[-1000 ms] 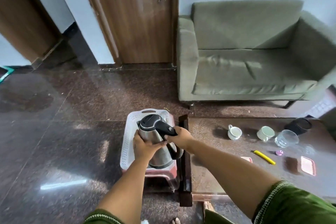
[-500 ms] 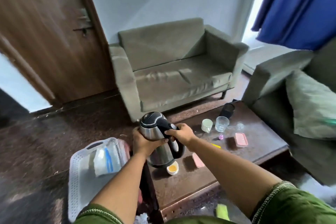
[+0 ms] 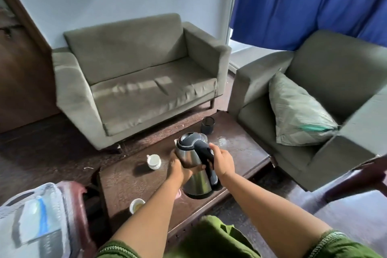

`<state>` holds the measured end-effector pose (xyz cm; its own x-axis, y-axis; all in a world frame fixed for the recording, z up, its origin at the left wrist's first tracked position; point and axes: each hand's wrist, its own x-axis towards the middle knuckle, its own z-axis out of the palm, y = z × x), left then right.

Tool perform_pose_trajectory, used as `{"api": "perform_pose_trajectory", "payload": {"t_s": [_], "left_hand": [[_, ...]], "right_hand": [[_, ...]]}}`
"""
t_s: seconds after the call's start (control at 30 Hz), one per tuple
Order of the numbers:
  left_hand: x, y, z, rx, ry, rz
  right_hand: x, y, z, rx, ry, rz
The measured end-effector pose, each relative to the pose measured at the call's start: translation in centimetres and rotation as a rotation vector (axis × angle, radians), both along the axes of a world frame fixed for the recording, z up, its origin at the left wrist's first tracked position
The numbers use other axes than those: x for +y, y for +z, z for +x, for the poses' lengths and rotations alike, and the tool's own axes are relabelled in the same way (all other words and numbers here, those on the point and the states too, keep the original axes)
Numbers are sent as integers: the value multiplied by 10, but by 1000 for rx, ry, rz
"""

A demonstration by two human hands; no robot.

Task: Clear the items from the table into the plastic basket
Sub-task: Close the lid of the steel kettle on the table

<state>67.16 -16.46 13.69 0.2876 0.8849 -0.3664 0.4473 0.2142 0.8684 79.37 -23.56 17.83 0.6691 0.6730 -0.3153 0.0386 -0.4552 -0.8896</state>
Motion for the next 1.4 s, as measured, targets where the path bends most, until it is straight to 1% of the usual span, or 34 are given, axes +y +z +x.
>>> {"api": "perform_pose_trajectory", "payload": {"t_s": [0.07,0.17,0.27,0.37,0.47,0.5,0.57,0.67,0.77,0.9,1.0,1.1,1.17,1.4], "left_hand": [[-4,-12,21,34,-41,-8],[-5,-20,43,148,-100,-26],[3,-36,62,185,-115,-74],[17,-55,77,194,-139,-93],[35,-78,86,236,-158,-157],[42,-85,87,253,-166,-142],[53,-86,87,290,-205,-95],[72,-89,87,282,-260,-163],[92,-100,85,293,-190,-192],[112,-102,86,276,-162,-247],[122,-104,88,262,-152,-248],[130,-109,86,355,-168,-193],[134,-107,86,386,-158,-187],[142,-103,89,352,-105,-235]], "right_hand": [[-2,-13,20,-2,-24,-23],[1,-31,42,14,-46,-59],[10,-35,59,35,-63,-79],[27,-46,76,-3,2,-137],[48,-59,93,-78,96,-198],[54,-64,99,-100,129,-218],[66,-70,110,-139,176,-256],[85,-76,123,-168,218,-295],[105,-81,134,-142,190,-318],[127,-83,146,-137,164,-359],[141,-85,154,-142,192,-405],[155,-85,160,-121,187,-418],[162,-84,163,-119,192,-427],[184,-87,172,-133,239,-488]]}}
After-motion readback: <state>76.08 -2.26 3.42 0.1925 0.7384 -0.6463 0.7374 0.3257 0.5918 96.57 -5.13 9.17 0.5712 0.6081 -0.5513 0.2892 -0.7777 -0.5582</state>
